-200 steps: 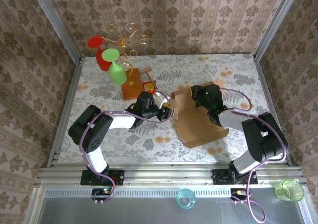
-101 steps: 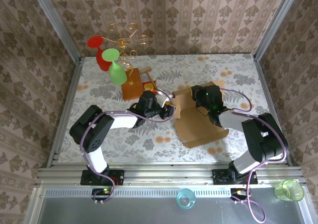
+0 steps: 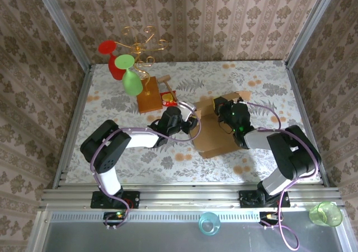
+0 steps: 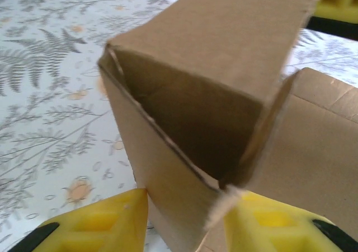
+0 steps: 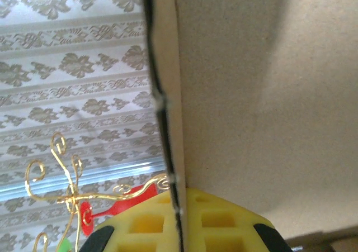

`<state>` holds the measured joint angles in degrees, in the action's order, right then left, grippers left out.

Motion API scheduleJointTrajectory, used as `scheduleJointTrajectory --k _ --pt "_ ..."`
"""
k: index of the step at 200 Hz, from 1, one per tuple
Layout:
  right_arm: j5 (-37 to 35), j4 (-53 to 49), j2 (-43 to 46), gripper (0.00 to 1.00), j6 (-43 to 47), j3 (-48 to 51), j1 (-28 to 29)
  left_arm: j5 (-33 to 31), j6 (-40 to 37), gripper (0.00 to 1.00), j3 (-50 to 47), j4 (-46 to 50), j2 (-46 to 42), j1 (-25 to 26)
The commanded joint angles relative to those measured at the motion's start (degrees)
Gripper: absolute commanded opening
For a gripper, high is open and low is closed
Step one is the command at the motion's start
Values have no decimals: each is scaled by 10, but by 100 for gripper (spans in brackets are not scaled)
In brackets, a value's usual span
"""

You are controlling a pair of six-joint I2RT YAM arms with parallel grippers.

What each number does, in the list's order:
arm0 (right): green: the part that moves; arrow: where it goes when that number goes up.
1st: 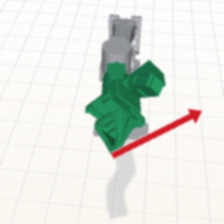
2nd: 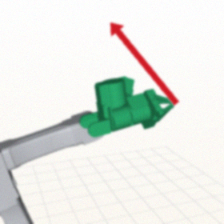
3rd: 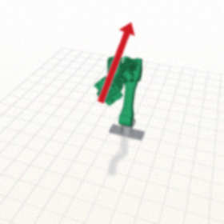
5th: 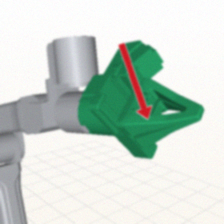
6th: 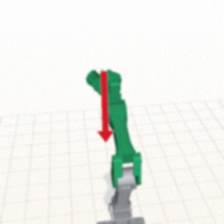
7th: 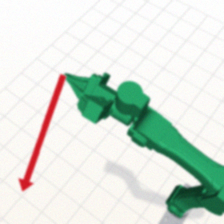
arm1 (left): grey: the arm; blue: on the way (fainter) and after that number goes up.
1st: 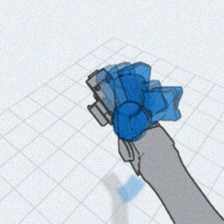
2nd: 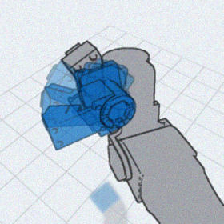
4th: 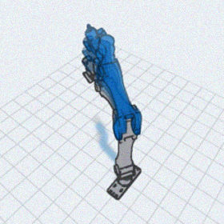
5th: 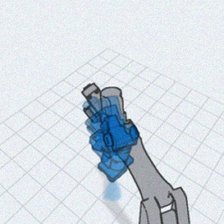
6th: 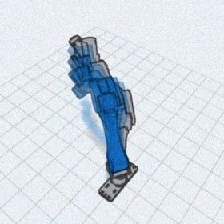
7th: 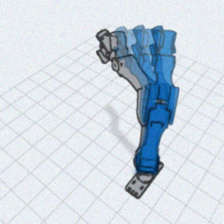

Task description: Fold the paper box

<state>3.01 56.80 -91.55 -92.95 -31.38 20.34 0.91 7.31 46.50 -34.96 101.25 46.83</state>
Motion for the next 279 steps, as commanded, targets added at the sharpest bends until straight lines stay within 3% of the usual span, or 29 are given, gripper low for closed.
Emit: scheduleJointTrajectory --k 1,105,279 --pt "6 58 -22 0 -3 -4 13 -64 6 40 -5 -22 -10 -6" --pt "14 113 -118 0 -37 -22 21 -61 13 37 23 -32 35 -35" --pt "-61 139 -162 0 -44 -27 66 -177 86 37 56 -67 70 -14"
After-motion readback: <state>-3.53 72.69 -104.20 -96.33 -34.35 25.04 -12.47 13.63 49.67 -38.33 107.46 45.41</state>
